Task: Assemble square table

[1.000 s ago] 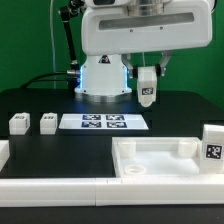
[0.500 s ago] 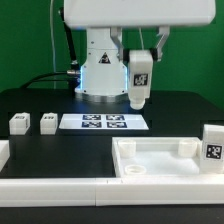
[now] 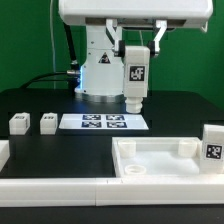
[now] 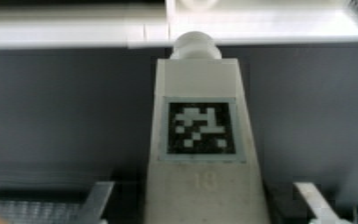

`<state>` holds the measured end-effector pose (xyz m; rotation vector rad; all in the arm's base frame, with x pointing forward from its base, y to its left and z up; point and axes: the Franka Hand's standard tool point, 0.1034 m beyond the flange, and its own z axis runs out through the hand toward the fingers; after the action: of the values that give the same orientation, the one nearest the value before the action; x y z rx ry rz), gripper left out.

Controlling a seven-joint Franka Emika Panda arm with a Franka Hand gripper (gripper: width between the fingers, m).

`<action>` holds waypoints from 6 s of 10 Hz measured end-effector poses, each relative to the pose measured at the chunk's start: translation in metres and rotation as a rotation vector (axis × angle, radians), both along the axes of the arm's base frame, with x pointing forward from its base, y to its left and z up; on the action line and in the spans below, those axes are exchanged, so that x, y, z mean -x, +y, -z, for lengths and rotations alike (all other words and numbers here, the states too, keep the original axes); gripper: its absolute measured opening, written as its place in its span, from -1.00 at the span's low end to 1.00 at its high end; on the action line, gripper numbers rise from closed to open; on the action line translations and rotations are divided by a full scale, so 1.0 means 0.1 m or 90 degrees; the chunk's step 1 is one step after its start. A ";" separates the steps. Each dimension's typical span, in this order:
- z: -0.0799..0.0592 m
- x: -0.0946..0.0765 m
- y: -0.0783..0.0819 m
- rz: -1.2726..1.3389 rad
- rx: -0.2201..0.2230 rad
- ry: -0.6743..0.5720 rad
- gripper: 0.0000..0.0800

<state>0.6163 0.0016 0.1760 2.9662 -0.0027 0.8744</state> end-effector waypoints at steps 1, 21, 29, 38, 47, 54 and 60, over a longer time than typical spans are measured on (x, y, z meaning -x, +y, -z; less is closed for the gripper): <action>0.19 0.01 0.05 -0.007 0.008 0.013 -0.27; 0.70 -0.10 0.09 -0.028 0.035 -0.006 -0.27; 0.71 0.04 0.10 -0.039 0.042 -0.004 -0.27; 0.87 0.01 0.09 -0.041 0.049 -0.001 -0.03; 0.88 0.02 0.07 -0.041 0.049 0.007 0.62; 0.71 -0.11 0.06 -0.021 -0.069 0.367 0.62; 0.90 -0.20 -0.05 -0.013 -0.070 0.404 0.62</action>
Offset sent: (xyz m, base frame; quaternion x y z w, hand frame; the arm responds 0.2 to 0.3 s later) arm 0.0031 0.0029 -0.0276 0.0367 -0.0119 0.0099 0.9992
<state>0.6362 -0.0033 0.0861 3.2028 0.0043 -0.0995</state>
